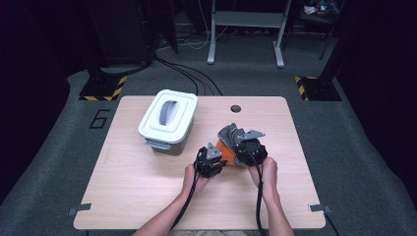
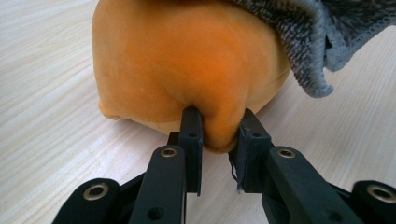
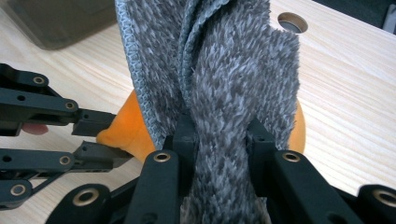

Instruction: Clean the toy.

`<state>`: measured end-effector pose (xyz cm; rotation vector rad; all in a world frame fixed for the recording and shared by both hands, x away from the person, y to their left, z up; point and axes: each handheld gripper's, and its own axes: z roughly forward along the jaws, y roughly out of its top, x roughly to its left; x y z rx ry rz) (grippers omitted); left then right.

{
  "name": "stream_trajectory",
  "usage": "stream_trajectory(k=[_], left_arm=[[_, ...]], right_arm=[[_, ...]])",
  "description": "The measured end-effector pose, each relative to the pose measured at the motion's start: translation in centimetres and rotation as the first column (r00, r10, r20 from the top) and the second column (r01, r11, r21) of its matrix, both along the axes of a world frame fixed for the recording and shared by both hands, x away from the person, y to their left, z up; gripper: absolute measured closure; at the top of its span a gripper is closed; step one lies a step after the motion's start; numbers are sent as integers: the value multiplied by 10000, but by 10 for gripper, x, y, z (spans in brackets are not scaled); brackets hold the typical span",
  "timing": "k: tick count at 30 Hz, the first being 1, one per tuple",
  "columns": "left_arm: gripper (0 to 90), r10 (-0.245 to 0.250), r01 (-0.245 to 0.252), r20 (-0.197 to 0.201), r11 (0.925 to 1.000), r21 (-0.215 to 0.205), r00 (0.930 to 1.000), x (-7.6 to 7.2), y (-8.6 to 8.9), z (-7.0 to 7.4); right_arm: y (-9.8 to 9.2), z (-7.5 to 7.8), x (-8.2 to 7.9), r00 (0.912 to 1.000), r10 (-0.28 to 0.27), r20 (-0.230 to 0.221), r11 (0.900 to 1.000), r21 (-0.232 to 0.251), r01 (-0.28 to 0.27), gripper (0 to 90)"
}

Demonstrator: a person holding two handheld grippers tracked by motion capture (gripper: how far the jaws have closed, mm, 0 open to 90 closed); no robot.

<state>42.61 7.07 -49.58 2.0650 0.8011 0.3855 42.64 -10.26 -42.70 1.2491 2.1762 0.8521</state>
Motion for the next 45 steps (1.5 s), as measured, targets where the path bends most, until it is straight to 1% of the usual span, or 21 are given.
stream_trajectory(k=[2,4,5,7,11,14,17,18,20,21,23,27,29,30,31,32,34,35,38,42,45], left_arm=[[751,-35,35,87,10000,88,10000,0,1,0],[749,-42,42,34,10000,28,10000,0,1,0],[748,-54,54,-21,10000,-1,10000,0,1,0],[748,-54,53,56,10000,14,10000,0,1,0],[747,-49,49,73,10000,36,10000,0,0,0],[747,-66,65,82,10000,66,9999,0,0,0],[746,-26,26,71,10000,36,10000,0,0,0],[746,-13,13,66,10000,24,10000,0,0,-1],[745,-8,8,18,10000,-4,10000,0,1,-2],[743,-2,2,-31,10000,-62,10000,0,1,-2],[742,-13,13,11,10000,-11,10000,0,1,-2],[743,-5,5,36,10000,14,10000,0,1,-2],[743,-20,20,33,10000,45,10000,0,1,-2],[743,-34,34,12,10000,52,10000,0,2,-2],[743,-5,5,15,10000,12,10000,0,1,-2],[743,-13,13,3,10000,25,10000,0,2,-2],[743,-18,18,-11,10000,31,10000,0,2,-2],[743,-33,33,-2,10000,64,10000,0,2,-2],[742,12,-12,-1,10000,-38,10000,1,3,-3],[741,-11,11,-75,10000,-38,10000,1,4,-3],[740,9,-8,21,10000,-46,10000,1,3,-3]], right_arm=[[-3,0,0,9999,-86,71,10000,-47,87,715],[-8,0,1,9996,-265,113,9996,-10,265,715],[-12,-1,2,9996,-224,153,9997,-40,225,714],[-16,-3,2,9991,-404,101,9992,77,403,714],[-25,-6,4,9971,-764,38,9971,13,764,713],[-32,-9,7,9944,-1058,21,9944,-9,1058,713],[-40,-13,11,9907,-1358,-105,9907,111,1359,713],[-43,-15,12,9892,-1456,-135,9893,39,1457,713],[-47,-20,15,9821,-1859,-292,9825,-163,1855,713],[-49,-23,17,9808,-1909,-393,9815,-236,1901,713],[-52,-29,20,9774,-2055,-493,9786,-143,2050,713],[-58,-40,27,9701,-2259,-886,9741,-234,2248,712],[-63,-48,32,9667,-2295,-1129,9733,-265,2280,713],[-64,-51,33,9596,-2433,-1412,9699,-278,2418,712],[-65,-55,35,9589,-2399,-1515,9708,-302,2381,712],[-66,-59,36,9556,-2422,-1679,9702,-306,2405,712],[-68,-64,38,9554,-2308,-1840,9728,-230,2306,712],[-68,-64,37,9544,-2336,-1856,9720,-176,2345,712],[-70,-56,31,9605,-2374,-1455,9712,-157,2377,714],[-69,-34,15,9702,-2349,-592,9720,-17,2352,715],[-62,-15,0,9820,-1886,-44,9815,313,1886,715]])
